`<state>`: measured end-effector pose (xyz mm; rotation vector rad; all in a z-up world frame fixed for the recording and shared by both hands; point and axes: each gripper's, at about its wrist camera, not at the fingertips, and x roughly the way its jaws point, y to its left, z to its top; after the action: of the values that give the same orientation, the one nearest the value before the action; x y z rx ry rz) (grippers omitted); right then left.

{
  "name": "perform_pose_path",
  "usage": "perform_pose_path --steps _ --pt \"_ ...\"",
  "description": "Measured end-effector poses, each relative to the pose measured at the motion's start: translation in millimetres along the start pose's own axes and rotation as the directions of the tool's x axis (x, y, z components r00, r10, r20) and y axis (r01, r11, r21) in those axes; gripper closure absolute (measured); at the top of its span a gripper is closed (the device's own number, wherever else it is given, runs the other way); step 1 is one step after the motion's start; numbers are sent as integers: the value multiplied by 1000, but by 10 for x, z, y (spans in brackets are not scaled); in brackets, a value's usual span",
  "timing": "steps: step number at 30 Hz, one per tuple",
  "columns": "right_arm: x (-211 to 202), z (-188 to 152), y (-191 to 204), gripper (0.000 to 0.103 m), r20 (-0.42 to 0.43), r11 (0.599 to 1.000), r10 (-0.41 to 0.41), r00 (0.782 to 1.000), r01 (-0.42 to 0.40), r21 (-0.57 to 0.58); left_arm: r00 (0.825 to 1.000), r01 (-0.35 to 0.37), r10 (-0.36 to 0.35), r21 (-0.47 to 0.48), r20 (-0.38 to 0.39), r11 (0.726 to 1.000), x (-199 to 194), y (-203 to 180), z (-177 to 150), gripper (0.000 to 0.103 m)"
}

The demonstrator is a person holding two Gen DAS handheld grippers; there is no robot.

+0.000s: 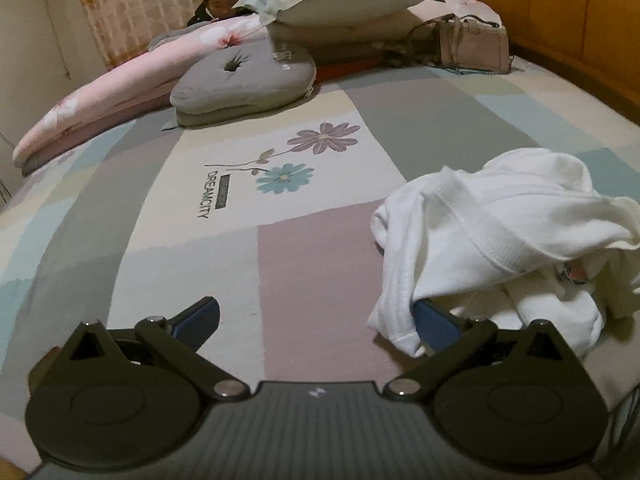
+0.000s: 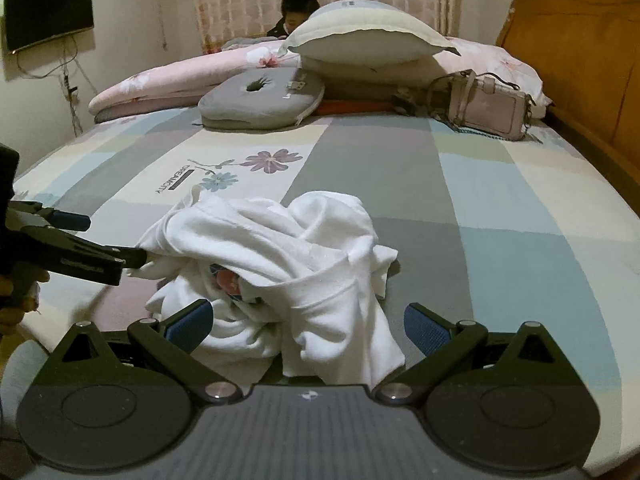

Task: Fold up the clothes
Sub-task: 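Grasp the sweatshirt edge with the left gripper while the right gripper grasps another edge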

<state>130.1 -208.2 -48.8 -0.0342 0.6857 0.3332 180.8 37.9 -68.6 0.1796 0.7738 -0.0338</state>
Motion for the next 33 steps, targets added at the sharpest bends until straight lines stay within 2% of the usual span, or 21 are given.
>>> perform_pose_path --steps 5,12,18,20,22,25,27,29,31,33 --pt "71 37 44 19 -15 998 12 1000 -12 -57 998 62 -64 73 17 995 6 -130 21 1" --pt "103 35 51 20 -21 998 23 1000 -24 -66 989 144 -140 108 -40 984 176 -167 -29 1" --pt "100 39 45 20 -14 998 21 1000 -22 -61 976 200 -197 28 -96 979 361 -19 -121 1" --pt "89 40 36 20 -8 998 19 1000 -19 -60 974 200 -197 16 -109 980 391 19 -149 1" --pt "78 42 27 20 -2 998 16 1000 -16 -59 980 173 -169 26 -101 985 358 41 -148 1" --pt "59 39 2 20 6 998 10 1000 -10 -59 996 70 -67 47 -58 996 286 110 -77 2" --pt "49 35 -9 20 8 998 9 1000 -8 -59 1000 12 -11 32 -29 999 253 217 2 3" --pt "43 32 -13 20 9 998 8 1000 -7 -60 1000 14 -14 8 -18 1000 230 307 58 4" --pt "41 30 -9 20 8 998 7 1000 -6 -63 999 40 -40 9 -11 999 194 334 95 10" --pt "40 28 -4 20 7 998 6 1000 -6 -67 997 72 -72 47 0 996 162 289 122 23"
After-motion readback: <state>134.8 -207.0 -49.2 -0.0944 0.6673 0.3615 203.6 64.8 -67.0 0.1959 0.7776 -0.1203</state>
